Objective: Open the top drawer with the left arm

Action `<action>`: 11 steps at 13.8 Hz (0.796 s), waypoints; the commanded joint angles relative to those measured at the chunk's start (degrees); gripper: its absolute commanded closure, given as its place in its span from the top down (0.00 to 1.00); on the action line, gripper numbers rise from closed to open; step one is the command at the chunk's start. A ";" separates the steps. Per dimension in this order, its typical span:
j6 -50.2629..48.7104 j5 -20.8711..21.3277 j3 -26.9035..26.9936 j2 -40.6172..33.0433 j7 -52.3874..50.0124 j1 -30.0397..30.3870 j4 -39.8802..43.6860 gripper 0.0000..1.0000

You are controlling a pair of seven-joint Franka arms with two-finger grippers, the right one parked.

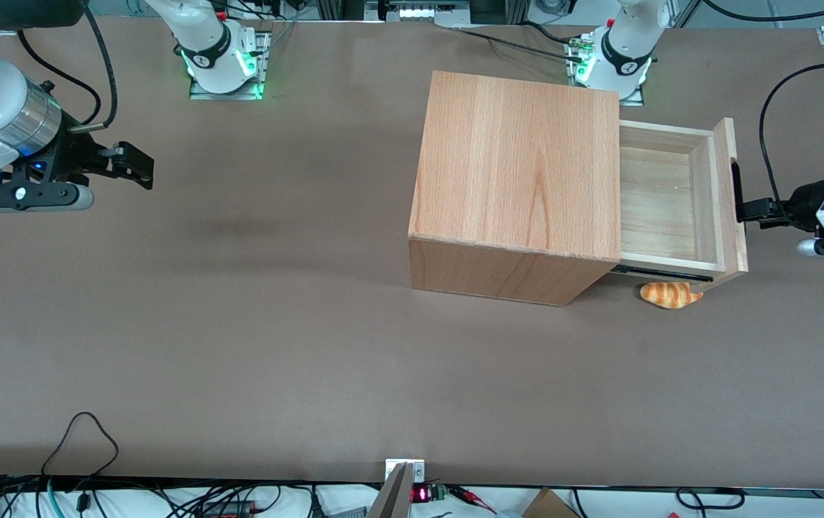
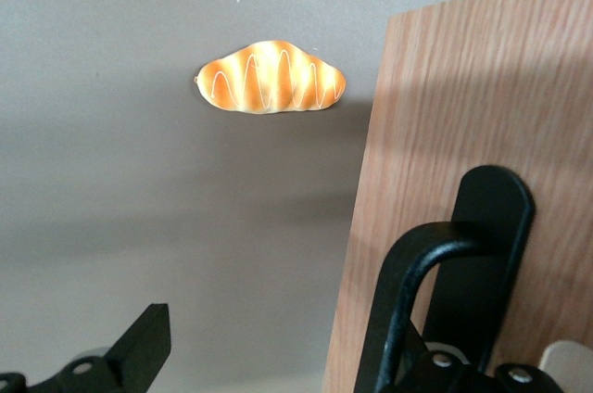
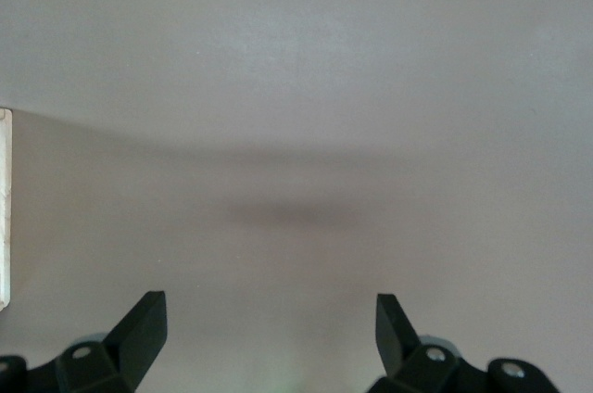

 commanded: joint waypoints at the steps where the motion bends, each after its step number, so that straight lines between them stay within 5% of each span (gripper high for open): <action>1: -3.72 0.61 -0.50 1.56 1.24 1.42 4.25 1.00; 11: -17.43 0.60 -0.76 1.30 0.98 1.60 18.47 1.00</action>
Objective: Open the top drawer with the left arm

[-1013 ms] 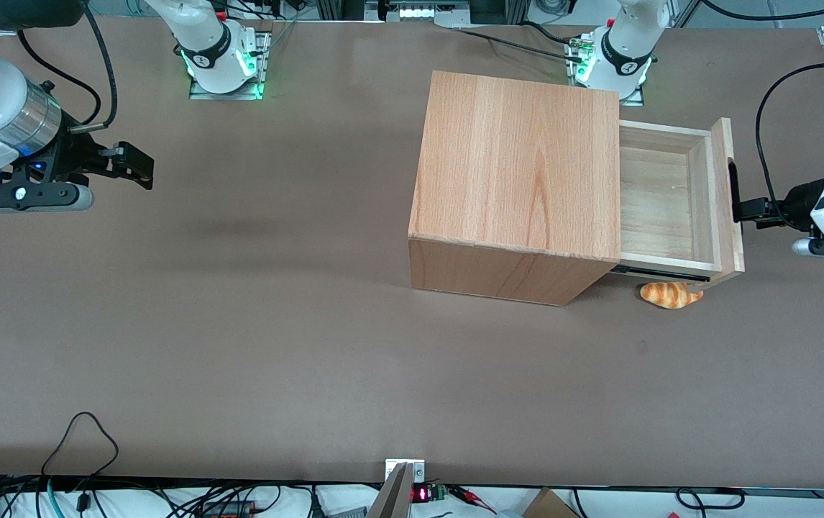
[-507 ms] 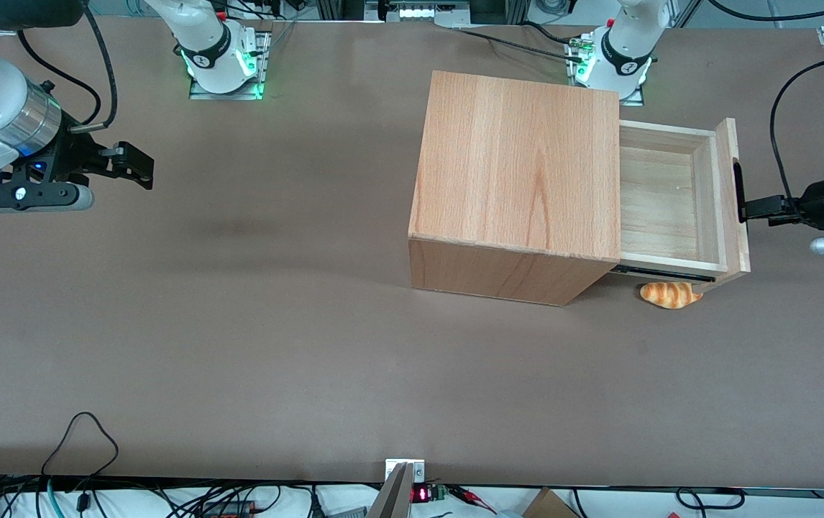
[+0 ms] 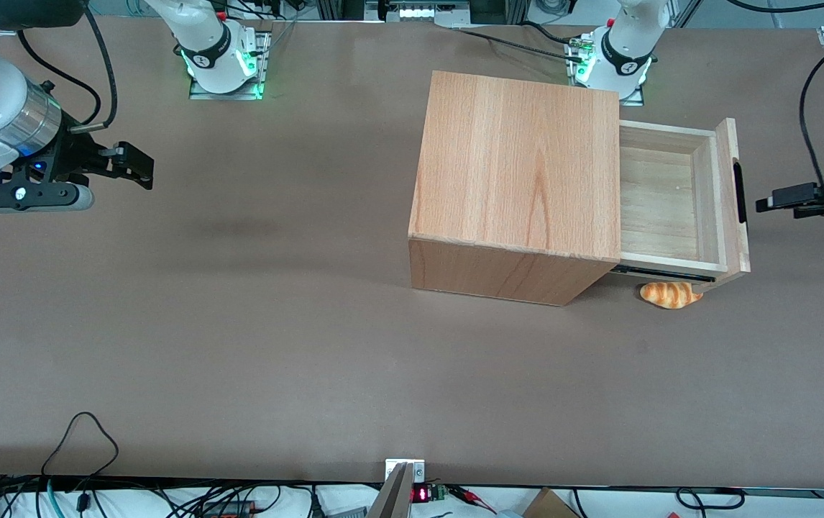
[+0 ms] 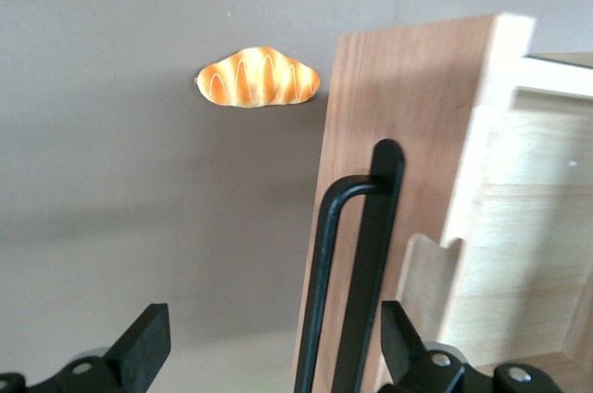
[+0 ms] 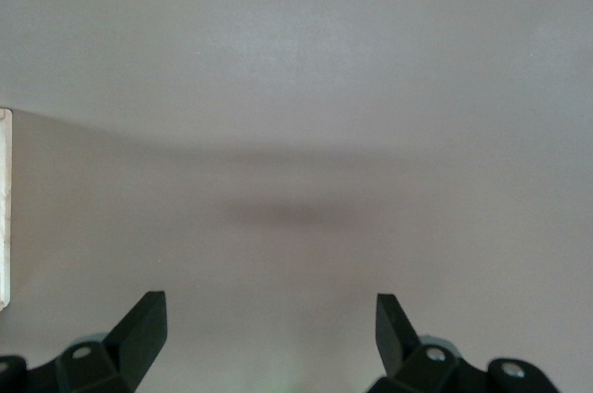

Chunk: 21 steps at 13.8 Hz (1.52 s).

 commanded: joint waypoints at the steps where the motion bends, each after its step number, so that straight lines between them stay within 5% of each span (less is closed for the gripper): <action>1: -3.91 0.80 -1.01 1.16 0.50 0.43 6.89 1.00; 8: -4.79 5.45 -1.54 1.08 -1.34 -2.29 12.96 1.00; 12: -4.80 9.94 2.92 0.99 -3.28 -12.72 15.95 1.00; 21: -6.47 10.12 13.57 -0.85 -13.03 -28.56 16.49 1.00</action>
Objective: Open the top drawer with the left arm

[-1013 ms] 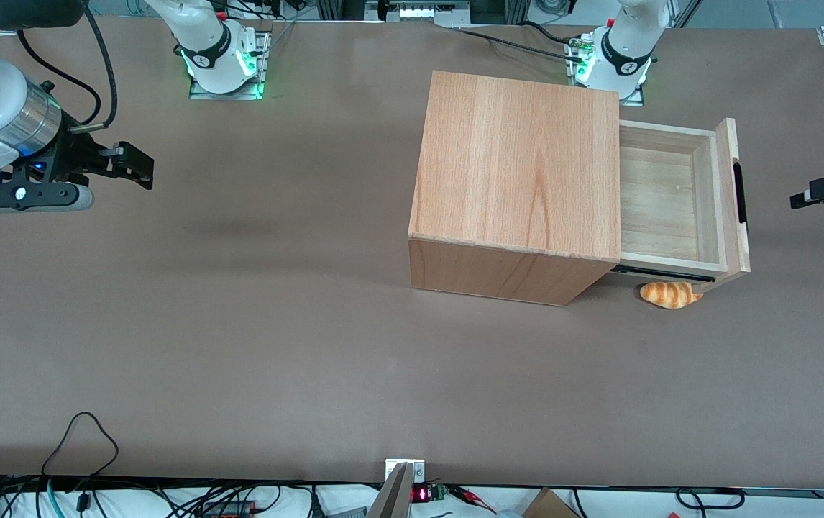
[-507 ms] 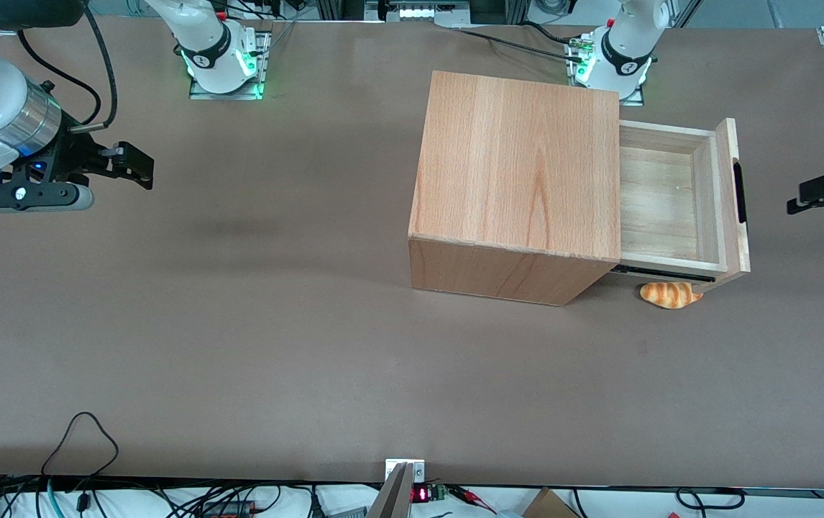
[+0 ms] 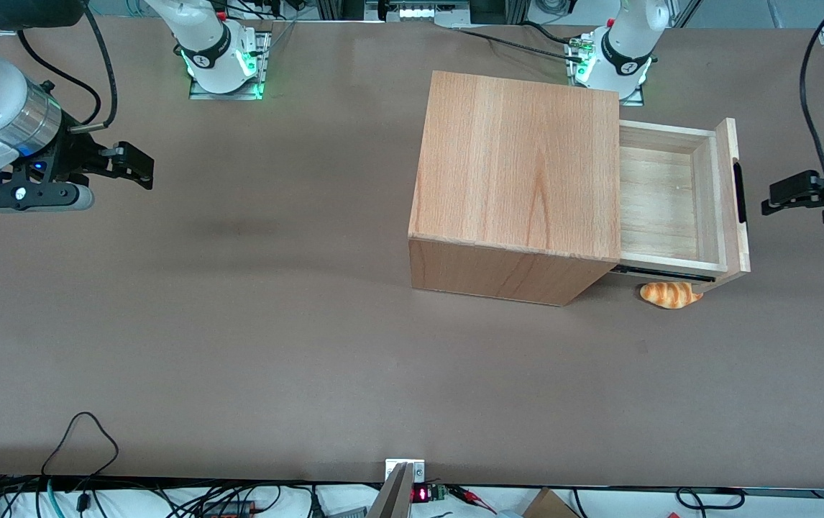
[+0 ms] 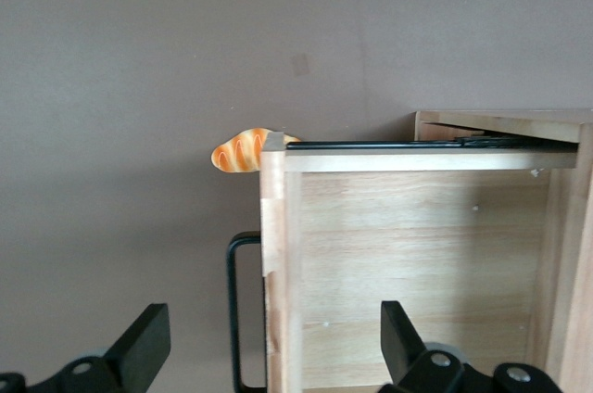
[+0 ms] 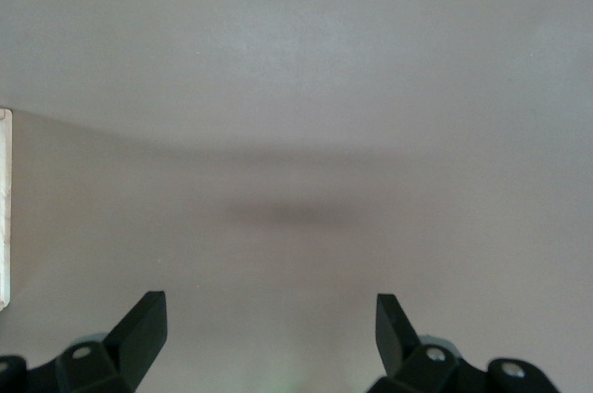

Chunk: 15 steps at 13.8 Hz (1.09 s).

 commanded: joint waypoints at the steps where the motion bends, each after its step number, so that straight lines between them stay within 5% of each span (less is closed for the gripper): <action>1: -1.35 1.66 2.73 -1.18 -2.69 -3.95 0.98 1.00; 4: -1.00 6.67 2.64 -4.60 -3.92 -5.80 0.11 1.00; 15: 2.95 5.97 -2.09 -12.17 -5.51 -0.81 -9.13 1.00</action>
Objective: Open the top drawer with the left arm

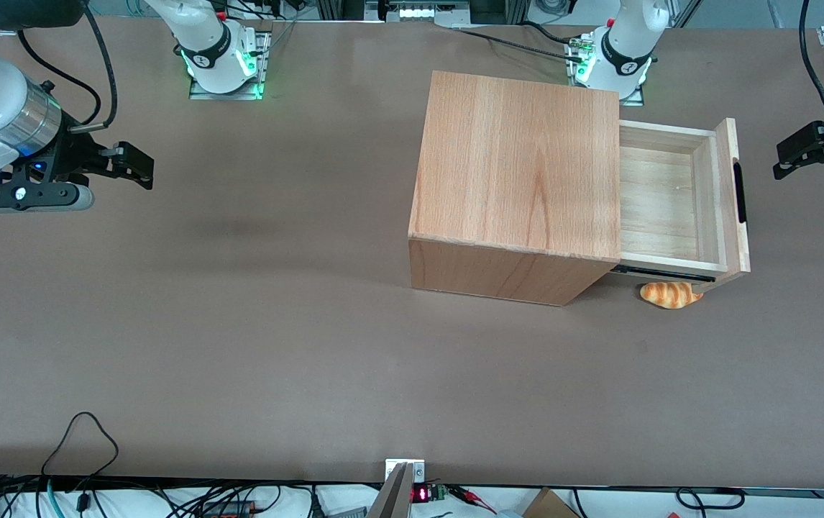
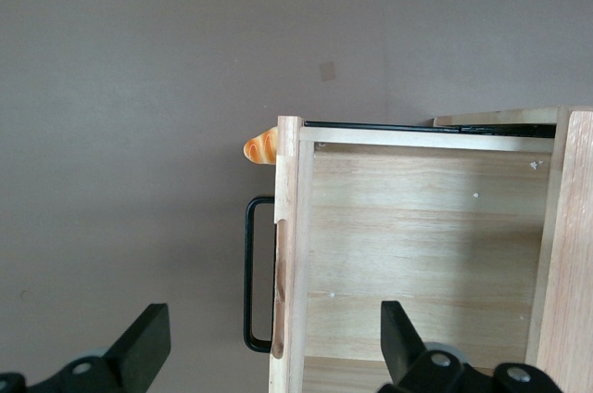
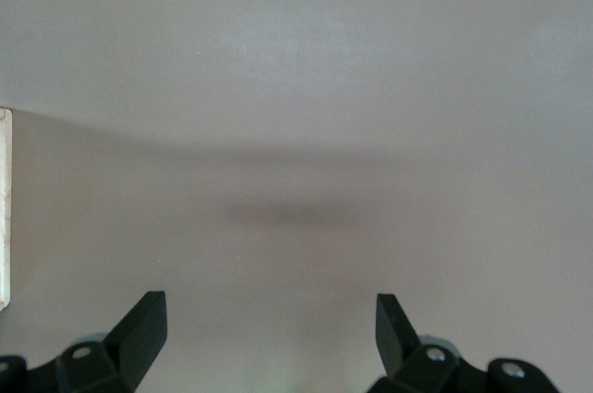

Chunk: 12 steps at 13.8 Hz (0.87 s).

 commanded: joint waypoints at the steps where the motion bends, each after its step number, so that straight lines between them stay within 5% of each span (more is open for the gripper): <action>1: 1.33 0.73 -4.01 -1.86 -0.45 3.57 -2.20 1.00; 12: -1.12 0.73 -4.28 -1.24 -1.59 3.67 0.00 1.00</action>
